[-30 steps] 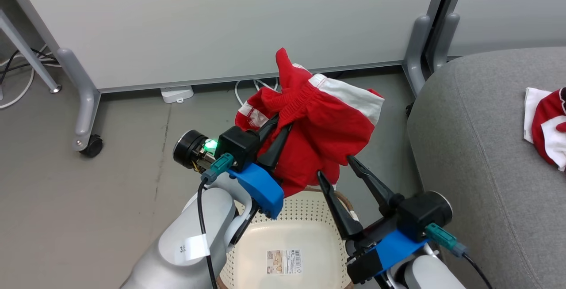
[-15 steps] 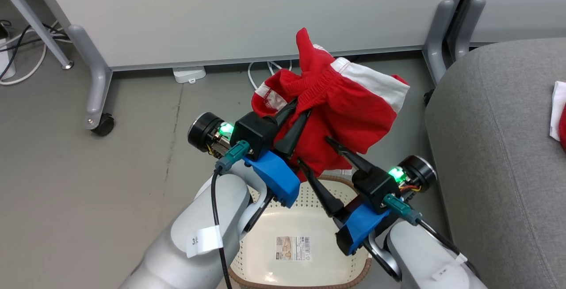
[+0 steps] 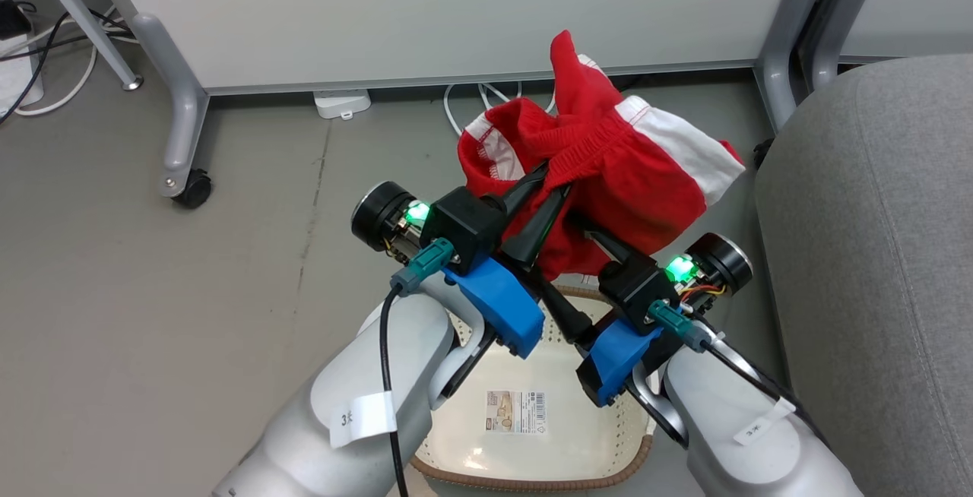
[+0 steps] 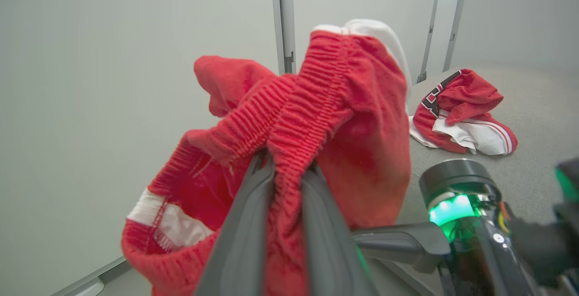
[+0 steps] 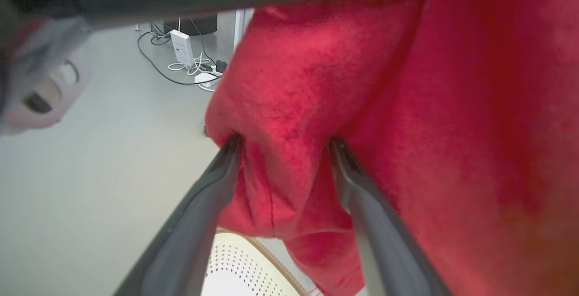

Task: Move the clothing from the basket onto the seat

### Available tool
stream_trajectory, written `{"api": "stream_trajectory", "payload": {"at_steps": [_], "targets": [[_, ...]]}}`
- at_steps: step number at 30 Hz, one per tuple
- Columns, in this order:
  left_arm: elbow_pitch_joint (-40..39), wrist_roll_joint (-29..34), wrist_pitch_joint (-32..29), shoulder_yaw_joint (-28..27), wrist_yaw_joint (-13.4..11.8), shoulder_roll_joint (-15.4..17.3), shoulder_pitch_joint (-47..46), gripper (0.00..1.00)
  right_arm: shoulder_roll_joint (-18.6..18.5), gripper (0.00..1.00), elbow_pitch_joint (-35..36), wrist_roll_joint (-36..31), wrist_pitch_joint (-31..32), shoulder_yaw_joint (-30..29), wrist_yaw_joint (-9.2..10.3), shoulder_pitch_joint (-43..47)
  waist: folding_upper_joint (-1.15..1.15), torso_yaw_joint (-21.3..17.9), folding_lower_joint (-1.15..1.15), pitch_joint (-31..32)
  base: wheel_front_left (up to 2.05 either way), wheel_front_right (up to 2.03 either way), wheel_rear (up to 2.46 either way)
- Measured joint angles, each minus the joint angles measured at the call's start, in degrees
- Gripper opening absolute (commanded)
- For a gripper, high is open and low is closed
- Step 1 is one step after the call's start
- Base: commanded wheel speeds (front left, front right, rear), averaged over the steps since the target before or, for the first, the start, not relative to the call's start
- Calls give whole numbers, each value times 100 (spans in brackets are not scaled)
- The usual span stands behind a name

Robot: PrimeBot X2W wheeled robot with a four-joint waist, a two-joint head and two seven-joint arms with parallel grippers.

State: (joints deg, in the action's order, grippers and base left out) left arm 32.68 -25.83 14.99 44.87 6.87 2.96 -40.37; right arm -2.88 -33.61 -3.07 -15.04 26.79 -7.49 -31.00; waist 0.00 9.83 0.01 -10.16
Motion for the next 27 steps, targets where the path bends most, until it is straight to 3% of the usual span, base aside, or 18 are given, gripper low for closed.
{"api": "stream_trajectory", "payload": {"at_steps": [9,10,11,12,27], "targets": [[-216,-280,0,290,-158,-4,-132,0,-1,100,59,332,0,-121,0,-166,0,58,0,-111,0,0,0],[-226,-301,0,319,-180,-4,-154,0,0,62,76,383,0,-146,0,-170,0,65,0,-120,0,0,0],[-236,-312,0,343,-181,-4,-176,0,0,18,108,425,0,-159,0,-170,0,70,0,-128,0,0,0],[-244,-343,0,360,-185,-5,-195,0,-1,0,131,424,0,-166,0,-175,0,74,0,-133,0,0,0],[-164,-342,0,377,-253,-5,-233,0,0,0,110,603,0,-196,0,-171,0,32,0,-111,0,0,0]]}}
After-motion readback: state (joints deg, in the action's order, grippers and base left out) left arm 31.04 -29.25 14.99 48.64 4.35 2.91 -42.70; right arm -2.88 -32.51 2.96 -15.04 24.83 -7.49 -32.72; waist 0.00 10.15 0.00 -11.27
